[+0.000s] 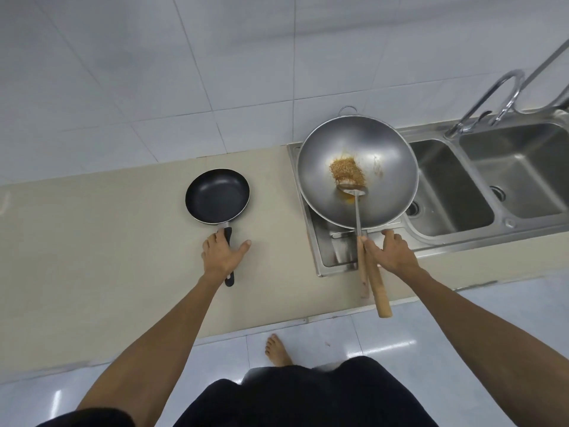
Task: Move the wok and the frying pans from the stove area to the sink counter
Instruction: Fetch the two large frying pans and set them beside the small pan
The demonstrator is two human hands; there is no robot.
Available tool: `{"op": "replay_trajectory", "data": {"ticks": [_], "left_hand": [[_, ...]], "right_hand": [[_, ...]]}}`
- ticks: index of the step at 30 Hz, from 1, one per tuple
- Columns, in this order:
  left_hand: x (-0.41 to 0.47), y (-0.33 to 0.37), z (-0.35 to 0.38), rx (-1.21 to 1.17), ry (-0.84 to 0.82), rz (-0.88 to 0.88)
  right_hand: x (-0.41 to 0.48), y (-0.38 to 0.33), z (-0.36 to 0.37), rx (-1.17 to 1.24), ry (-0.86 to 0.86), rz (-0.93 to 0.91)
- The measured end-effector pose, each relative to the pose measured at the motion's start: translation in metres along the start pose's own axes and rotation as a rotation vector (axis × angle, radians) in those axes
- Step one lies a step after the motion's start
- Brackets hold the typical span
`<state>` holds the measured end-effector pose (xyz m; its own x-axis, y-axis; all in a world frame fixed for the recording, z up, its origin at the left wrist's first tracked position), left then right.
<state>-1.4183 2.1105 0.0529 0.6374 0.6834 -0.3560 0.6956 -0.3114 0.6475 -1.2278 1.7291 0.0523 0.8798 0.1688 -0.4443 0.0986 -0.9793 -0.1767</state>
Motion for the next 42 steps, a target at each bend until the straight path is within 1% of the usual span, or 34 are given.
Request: {"op": "replay_trajectory", "data": {"ticks": [2, 4, 9, 13, 15, 17, 19, 20, 22, 27, 31, 35, 38, 42], "left_hand": [[-0.006, 0.025, 0.007, 0.073, 0.014, 0.099], [-0.013, 0.053, 0.016, 0.094, -0.002, 0.195], [-0.036, 0.144, 0.061, 0.165, -0.059, 0.426], [-0.068, 0.215, 0.123, 0.242, -0.12, 0.577], [-0.082, 0.243, 0.155, 0.263, -0.167, 0.623], [-0.107, 0.282, 0.206, 0.29, -0.203, 0.687], [-0.111, 0.295, 0.222, 0.309, -0.223, 0.691], [-0.119, 0.306, 0.242, 0.324, -0.251, 0.704], [-0.137, 0.333, 0.284, 0.354, -0.345, 0.735], [-0.168, 0.412, 0.379, 0.475, -0.513, 0.788], [-0.189, 0.467, 0.445, 0.597, -0.622, 0.806], [-0.202, 0.537, 0.509, 0.725, -0.669, 0.918], [-0.205, 0.596, 0.561, 0.828, -0.67, 1.007], [-0.206, 0.671, 0.63, 0.896, -0.669, 1.083]], "right_hand": [[0.003, 0.014, -0.014, 0.01, 0.013, -0.006], [0.005, 0.033, -0.03, 0.026, 0.04, -0.007], [0.003, 0.107, -0.074, 0.024, 0.093, 0.003], [-0.002, 0.195, -0.108, -0.011, 0.135, 0.034], [-0.001, 0.239, -0.12, -0.042, 0.144, 0.057], [-0.002, 0.304, -0.136, -0.066, 0.141, 0.082], [0.005, 0.32, -0.14, -0.085, 0.111, 0.046], [0.006, 0.34, -0.147, -0.1, 0.116, 0.039], [0.005, 0.381, -0.161, -0.115, 0.122, 0.045], [0.007, 0.476, -0.191, -0.121, 0.141, 0.077], [0.011, 0.543, -0.203, -0.111, 0.107, 0.134], [0.026, 0.609, -0.217, -0.09, 0.069, 0.21], [0.046, 0.656, -0.236, -0.068, 0.058, 0.263], [0.074, 0.72, -0.268, -0.031, 0.048, 0.324]]}}
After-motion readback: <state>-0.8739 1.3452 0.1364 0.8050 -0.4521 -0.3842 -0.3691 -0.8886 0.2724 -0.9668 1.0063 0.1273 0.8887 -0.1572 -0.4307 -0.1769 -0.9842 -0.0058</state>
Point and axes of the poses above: each hand's wrist, its own x-axis towards the middle knuckle, its own z-axis out of the palm, y = z × x, the point moved 5 cm from there along x, towards the middle knuckle, and after that the axes turned 12 degrees about -x, right-handed, at the moved point
